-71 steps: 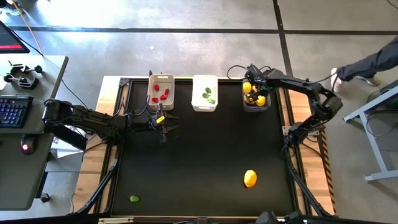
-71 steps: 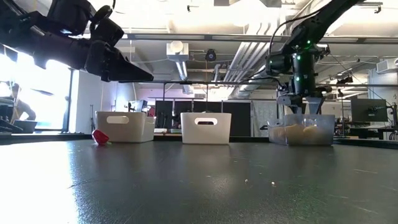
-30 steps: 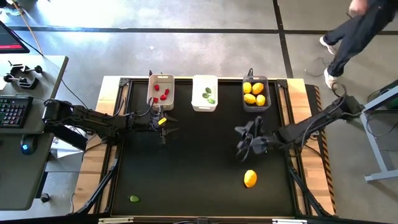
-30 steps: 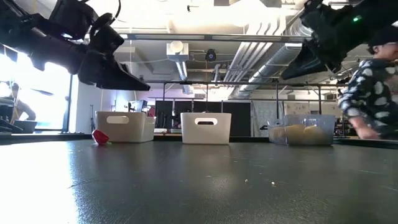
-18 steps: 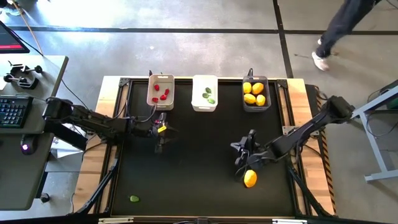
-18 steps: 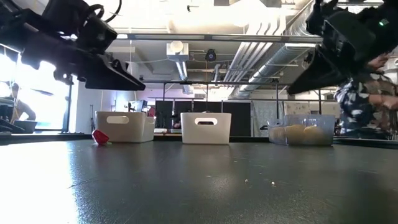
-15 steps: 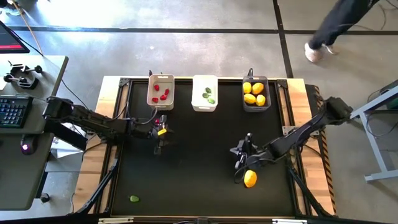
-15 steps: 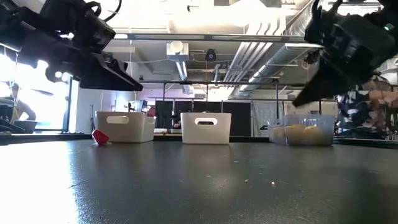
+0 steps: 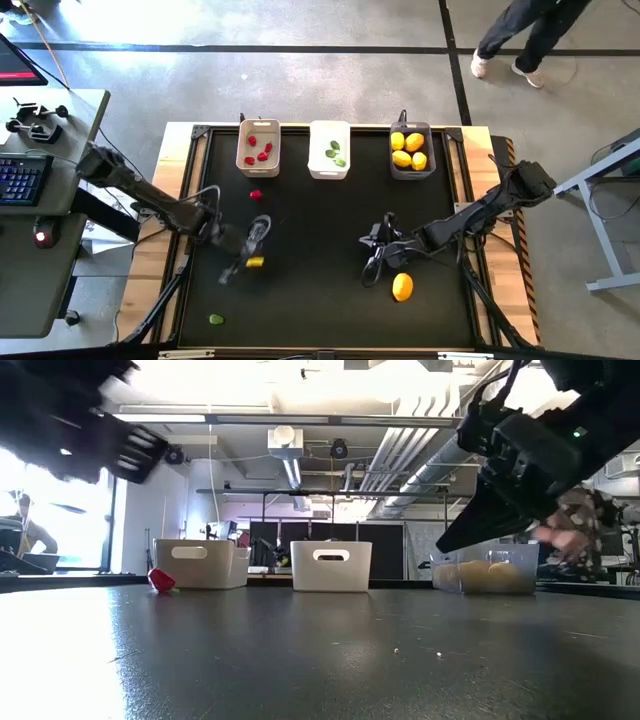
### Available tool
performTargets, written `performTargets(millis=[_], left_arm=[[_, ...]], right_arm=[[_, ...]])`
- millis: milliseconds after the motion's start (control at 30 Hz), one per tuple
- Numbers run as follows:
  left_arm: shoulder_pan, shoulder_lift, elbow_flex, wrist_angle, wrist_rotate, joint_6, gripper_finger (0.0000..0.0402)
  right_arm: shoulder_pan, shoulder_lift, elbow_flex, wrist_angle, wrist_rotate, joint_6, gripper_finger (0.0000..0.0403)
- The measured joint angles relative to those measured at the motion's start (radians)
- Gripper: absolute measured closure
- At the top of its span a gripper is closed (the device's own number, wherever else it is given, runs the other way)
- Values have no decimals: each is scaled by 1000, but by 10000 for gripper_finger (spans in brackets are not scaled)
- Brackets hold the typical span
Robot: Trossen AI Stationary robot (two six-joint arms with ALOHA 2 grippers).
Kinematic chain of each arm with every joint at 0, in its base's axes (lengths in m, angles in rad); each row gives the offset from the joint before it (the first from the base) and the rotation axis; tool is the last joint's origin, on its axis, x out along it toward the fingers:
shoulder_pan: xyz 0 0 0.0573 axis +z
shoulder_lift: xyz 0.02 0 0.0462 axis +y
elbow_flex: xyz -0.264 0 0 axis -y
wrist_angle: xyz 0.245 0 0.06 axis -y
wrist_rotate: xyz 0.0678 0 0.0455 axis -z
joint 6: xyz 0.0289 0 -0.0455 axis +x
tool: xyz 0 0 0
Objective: Sort produce into baskets
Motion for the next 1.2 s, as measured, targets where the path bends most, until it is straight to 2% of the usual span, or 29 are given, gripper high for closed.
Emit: performTargets(millis=[200,333,533,700,867,1000,1200], left_arm=[[-243,0,106,-232,-140,-219,369],[-386,17,190,-377,-240,-388,380],[-526,143,342,-581,-269,-640,380],[-567,304,474,-727,-178,-756,363],[-582,450,564,-741,-77,-812,321],[-582,533,608,-749,-4,-871,279],[-582,590,612,-750,91,-912,231]], right_arm=[[-9,0,0,2,8,-35,402],[-20,0,0,3,15,-82,402],[-69,0,0,3,-23,-82,402],[-128,0,0,8,-61,-175,402],[-185,0,0,25,-84,-177,396],[-203,0,0,32,-87,-177,360],[-203,0,0,29,-109,-154,289]])
